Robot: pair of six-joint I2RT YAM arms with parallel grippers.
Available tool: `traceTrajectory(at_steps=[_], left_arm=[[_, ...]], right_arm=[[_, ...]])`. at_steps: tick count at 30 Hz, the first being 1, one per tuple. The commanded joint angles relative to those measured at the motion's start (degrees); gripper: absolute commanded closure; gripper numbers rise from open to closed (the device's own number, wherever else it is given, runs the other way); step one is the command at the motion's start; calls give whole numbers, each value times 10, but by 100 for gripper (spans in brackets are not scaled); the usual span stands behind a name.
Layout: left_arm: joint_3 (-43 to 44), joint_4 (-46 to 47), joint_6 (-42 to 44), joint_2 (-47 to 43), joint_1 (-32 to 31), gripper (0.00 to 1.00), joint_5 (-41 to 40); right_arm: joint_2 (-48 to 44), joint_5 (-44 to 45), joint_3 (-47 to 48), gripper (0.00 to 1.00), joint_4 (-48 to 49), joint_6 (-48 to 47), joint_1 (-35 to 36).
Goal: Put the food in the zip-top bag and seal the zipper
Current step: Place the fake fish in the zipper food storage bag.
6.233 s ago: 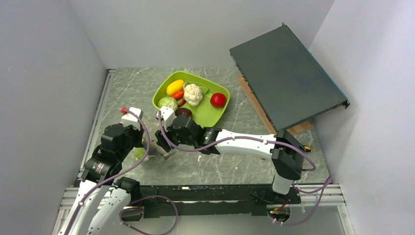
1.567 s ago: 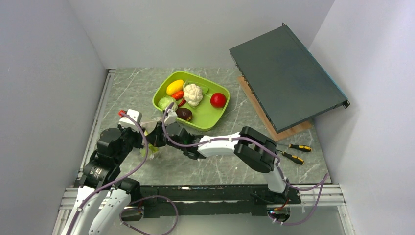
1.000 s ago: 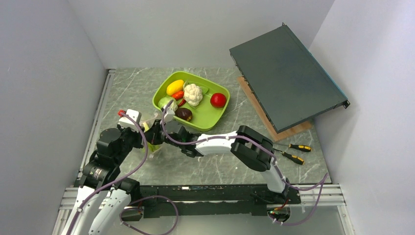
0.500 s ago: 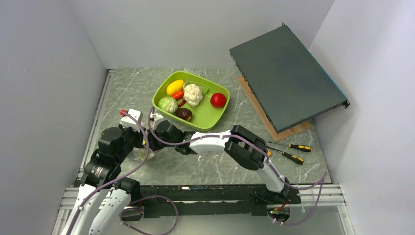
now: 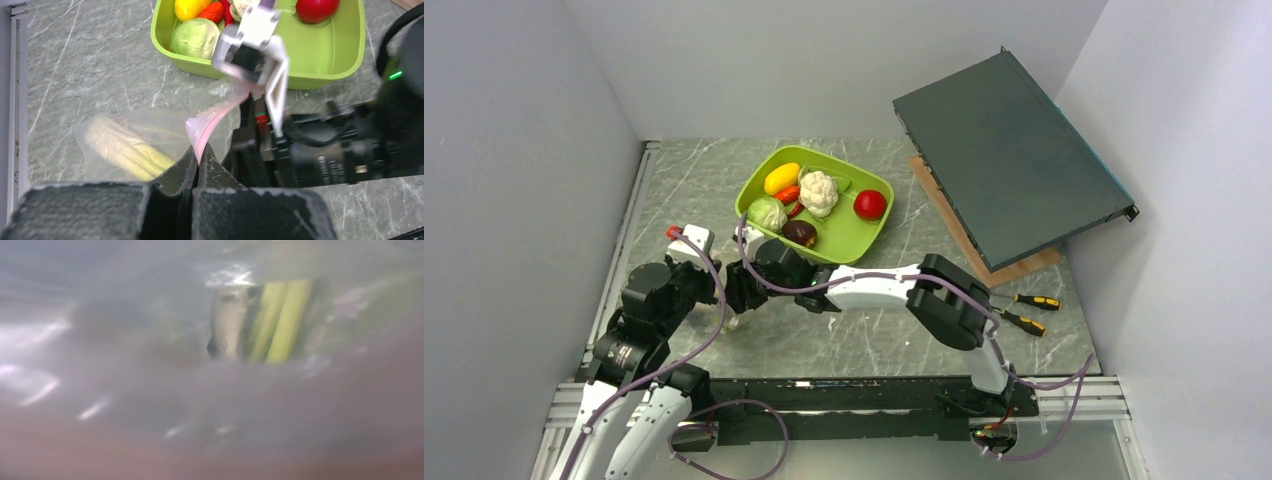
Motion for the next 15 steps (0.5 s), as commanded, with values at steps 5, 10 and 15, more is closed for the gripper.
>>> traceTrajectory(at_steps=[5,10,15], left_arm=[[4,29,1,-3,0,100,-8],[4,28,1,-7,0,100,-12],[5,28,-2,-3,0,100,-17]], right_arm=[[-92,40,-26,53,-35,-54,-3],[-133,64,-51,53,-55,-85,-3],[-196,91,-70,52,-89,-121,-8]])
